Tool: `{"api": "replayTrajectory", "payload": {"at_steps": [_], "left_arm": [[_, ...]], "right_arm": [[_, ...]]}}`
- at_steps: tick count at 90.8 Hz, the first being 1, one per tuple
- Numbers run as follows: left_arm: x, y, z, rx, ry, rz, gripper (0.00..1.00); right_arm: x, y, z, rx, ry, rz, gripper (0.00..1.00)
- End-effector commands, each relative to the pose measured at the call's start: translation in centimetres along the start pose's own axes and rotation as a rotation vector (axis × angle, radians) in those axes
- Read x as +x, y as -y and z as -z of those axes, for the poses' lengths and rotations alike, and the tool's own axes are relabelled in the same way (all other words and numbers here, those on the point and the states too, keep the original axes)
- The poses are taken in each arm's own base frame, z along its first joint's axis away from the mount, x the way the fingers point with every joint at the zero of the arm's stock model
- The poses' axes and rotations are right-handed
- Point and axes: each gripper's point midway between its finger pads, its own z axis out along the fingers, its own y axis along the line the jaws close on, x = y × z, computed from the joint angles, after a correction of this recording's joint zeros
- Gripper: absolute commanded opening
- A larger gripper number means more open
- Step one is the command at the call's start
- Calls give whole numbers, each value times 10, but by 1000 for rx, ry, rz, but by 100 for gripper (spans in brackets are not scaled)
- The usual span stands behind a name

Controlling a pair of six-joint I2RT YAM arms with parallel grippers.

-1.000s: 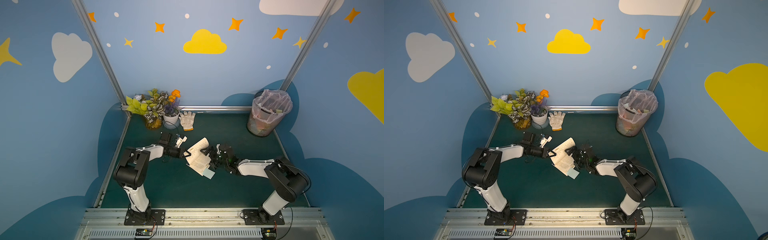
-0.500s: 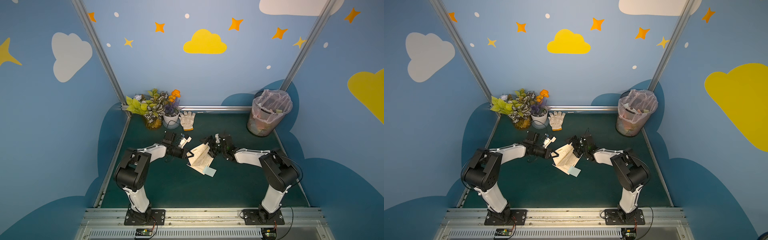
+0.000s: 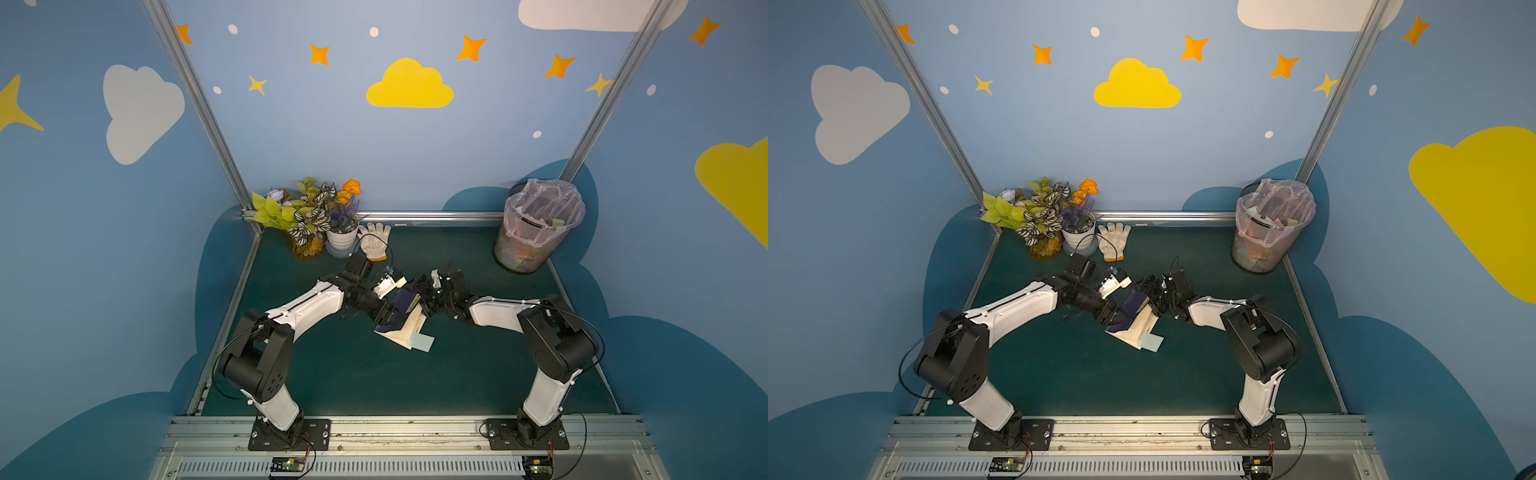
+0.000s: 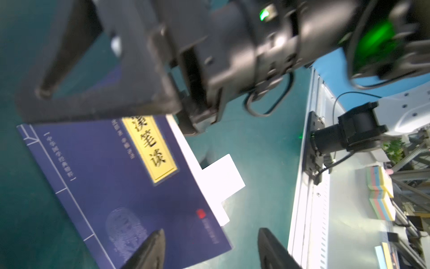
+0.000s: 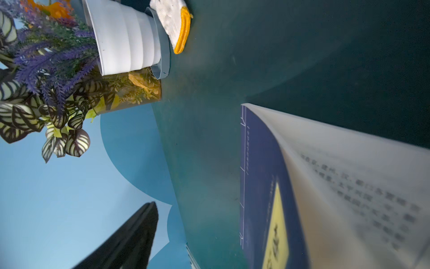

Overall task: Peel off the used sticky note
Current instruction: Turn the page of the book at the center of the board.

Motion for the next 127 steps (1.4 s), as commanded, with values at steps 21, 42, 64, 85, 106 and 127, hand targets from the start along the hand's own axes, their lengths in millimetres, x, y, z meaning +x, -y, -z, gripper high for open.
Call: {"api": "replayTrajectory", "payload": {"at_steps": [21, 42, 64, 85, 106, 127], "left_arm": [[9, 28, 17, -126, -80, -180, 73], [31, 25, -5, -234, -148, -331, 73], [31, 14, -33, -393, -160, -482, 75], [30, 2, -57, -518, -177, -560, 75], [22, -17, -63, -665, -217, -588, 70], [18, -20, -54, -713, -207, -565, 45]], "right_arm": [[5, -4, 27, 68, 37, 40, 9], [-1, -2, 42, 184, 82, 13, 0], [3, 5, 32, 184, 55, -46, 0], [3, 6, 28, 178, 48, -69, 0], [2, 5, 29, 180, 53, -65, 0], [0, 6, 31, 198, 57, -48, 0]]}}
